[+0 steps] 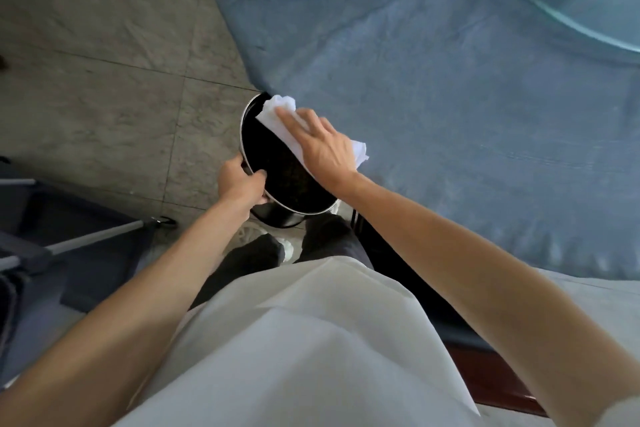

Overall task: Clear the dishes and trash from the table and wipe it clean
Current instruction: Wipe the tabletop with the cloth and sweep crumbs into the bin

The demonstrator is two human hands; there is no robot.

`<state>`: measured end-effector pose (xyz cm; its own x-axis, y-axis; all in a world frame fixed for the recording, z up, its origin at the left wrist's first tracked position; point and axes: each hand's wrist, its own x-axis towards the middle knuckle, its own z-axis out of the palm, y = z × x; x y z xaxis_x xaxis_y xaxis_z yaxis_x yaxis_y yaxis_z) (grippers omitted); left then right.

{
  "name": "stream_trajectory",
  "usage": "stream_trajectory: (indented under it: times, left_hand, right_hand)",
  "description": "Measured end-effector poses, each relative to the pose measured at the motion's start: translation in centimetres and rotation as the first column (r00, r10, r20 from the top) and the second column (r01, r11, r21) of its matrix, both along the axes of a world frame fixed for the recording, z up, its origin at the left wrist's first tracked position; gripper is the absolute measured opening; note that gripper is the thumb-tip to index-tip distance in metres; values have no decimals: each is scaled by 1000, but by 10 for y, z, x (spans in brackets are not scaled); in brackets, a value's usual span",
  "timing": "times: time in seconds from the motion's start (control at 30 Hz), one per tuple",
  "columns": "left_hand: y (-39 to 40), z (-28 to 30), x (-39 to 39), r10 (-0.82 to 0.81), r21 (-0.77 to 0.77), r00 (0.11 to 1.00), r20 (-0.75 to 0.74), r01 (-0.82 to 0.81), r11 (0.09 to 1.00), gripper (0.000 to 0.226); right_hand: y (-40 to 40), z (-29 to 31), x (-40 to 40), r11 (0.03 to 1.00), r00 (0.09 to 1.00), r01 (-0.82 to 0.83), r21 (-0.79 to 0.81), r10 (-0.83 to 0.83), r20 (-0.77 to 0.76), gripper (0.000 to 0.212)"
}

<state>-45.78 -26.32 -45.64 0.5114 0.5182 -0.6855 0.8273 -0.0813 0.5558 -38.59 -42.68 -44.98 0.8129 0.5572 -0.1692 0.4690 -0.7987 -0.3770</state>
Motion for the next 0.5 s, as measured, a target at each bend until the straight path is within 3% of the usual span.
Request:
stream_trajectory:
  times: [0.1, 0.23, 0.37, 0.5]
  left_hand:
    - [8, 3, 2, 20, -14, 1000, -8, -20, 1000, 32]
    - [19, 2, 7, 57, 28, 998, -24, -56, 998, 28]
    - [31, 1, 6, 111, 19, 994, 4, -111, 994, 39]
    - [39, 1, 4, 165, -4, 985, 40, -165, 986, 45]
  right_hand:
    - [-41, 8, 45, 950, 954, 277, 142, -290, 78, 68]
    - [-106, -2, 128, 840, 829, 542, 32, -540, 143, 68]
    - [-82, -21, 143, 825, 824, 560, -77, -546, 149, 78]
    - [-32, -26, 125, 917, 915, 393, -72, -382, 127, 84]
